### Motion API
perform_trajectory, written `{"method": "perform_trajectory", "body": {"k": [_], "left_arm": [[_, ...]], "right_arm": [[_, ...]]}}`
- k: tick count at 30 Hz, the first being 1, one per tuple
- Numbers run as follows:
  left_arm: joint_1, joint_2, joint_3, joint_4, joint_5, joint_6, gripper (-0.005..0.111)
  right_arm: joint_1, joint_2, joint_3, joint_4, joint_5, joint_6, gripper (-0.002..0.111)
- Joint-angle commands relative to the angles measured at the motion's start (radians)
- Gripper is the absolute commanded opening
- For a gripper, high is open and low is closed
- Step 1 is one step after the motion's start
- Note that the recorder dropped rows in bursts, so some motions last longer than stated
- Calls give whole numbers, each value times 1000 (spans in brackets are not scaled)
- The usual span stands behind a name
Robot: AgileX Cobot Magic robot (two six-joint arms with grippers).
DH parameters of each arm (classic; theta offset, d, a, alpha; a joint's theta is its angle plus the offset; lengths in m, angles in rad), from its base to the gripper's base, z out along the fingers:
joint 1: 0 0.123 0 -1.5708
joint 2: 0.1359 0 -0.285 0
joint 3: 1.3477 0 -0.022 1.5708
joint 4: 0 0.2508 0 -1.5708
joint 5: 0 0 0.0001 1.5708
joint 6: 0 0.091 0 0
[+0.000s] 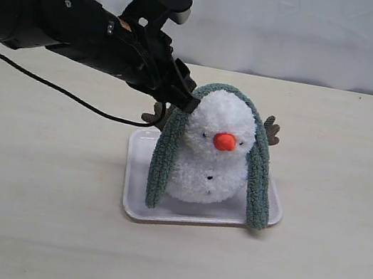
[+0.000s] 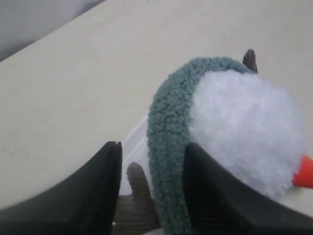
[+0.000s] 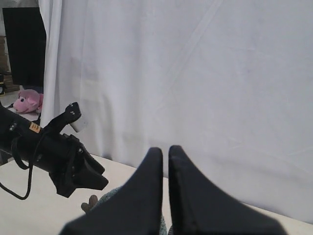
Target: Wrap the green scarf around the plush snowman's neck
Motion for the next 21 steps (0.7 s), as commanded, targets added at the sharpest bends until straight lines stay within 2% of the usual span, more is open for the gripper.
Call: {"method": "perform_trajectory", "body": {"k": [1, 14, 21], "left_arm": [[-2, 37, -5, -29, -54, -6, 41], [-2, 103, -5, -29, -82, -4, 41], [-2, 112, -5, -29, -24, -12, 41]], "right_arm": [[2, -4, 3, -8, -5, 1, 4], [2, -4, 3, -8, -7, 12, 4], [2, -4, 3, -8, -5, 12, 4]]}}
